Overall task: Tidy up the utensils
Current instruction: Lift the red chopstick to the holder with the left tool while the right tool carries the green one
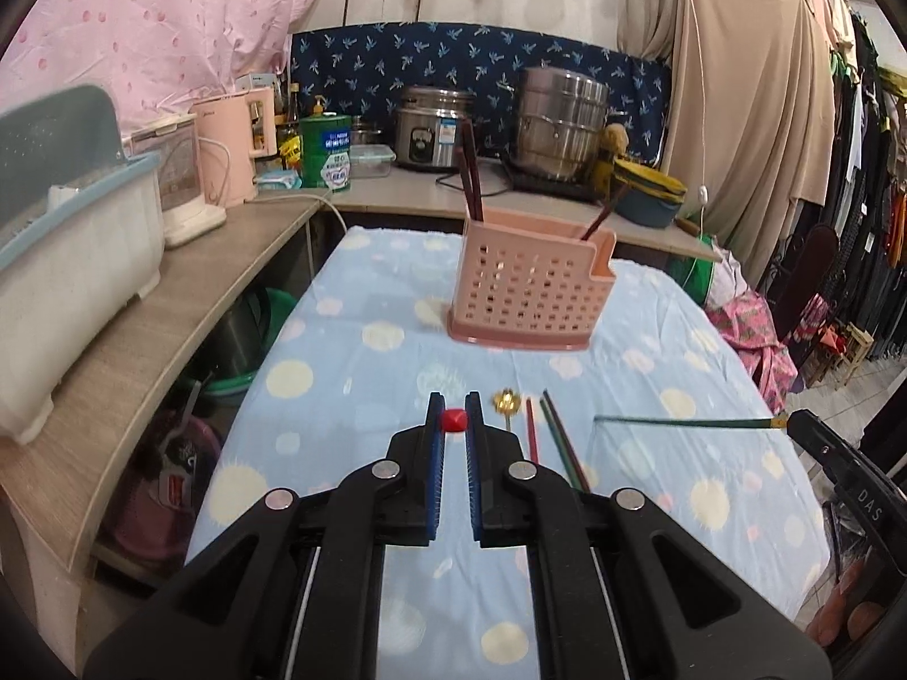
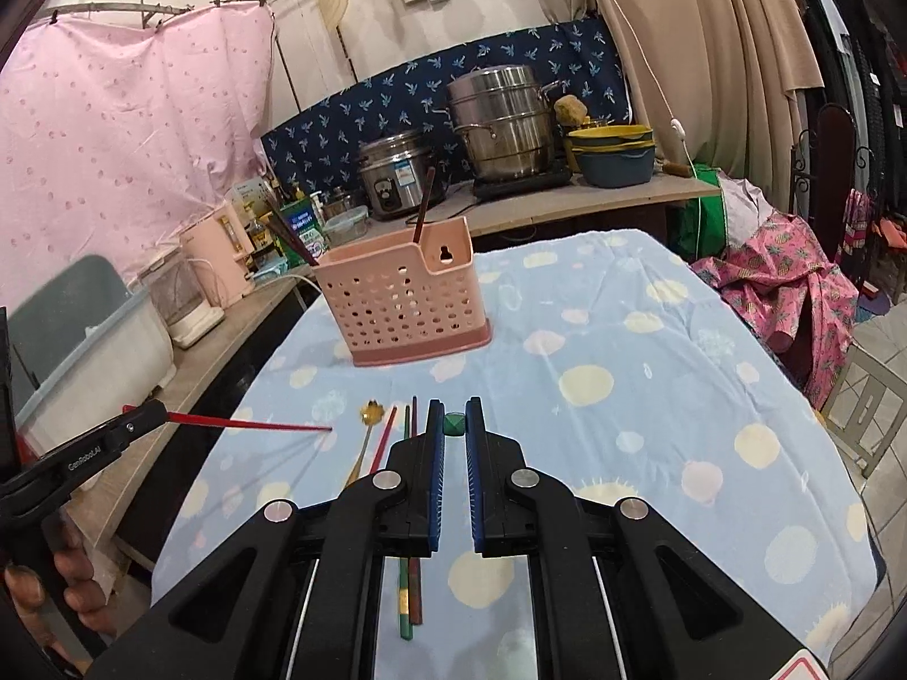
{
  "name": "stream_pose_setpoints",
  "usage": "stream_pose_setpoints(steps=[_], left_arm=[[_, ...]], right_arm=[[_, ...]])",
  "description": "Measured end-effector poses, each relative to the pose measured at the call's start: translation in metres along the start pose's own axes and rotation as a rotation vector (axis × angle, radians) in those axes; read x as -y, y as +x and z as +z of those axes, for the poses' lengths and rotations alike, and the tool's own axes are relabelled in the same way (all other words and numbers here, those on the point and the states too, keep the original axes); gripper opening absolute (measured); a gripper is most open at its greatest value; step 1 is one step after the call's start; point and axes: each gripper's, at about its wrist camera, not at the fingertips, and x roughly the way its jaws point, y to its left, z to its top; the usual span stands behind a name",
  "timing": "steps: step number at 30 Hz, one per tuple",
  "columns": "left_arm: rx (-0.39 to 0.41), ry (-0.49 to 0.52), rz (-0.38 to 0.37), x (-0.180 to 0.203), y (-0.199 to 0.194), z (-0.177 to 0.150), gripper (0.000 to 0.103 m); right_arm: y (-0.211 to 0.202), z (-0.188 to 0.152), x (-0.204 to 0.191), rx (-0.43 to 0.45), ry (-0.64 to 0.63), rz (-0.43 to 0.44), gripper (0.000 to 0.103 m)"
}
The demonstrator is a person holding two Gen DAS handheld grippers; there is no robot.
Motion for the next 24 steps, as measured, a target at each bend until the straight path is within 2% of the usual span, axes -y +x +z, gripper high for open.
stream_pose_setpoints(steps=[12,24], left_arm=[[0.074,-0.015,-0.036,0.008,0.005,0.060,0.007],[0.217,0.000,-0.063,0.023,0.003,0.143,0.007]], right_arm=[[0.001,0.054,-0.004,0.093,0.006,0.037,0.007],[0.019,0.131,-0.010,0.217,0.056,0.109,0.007]])
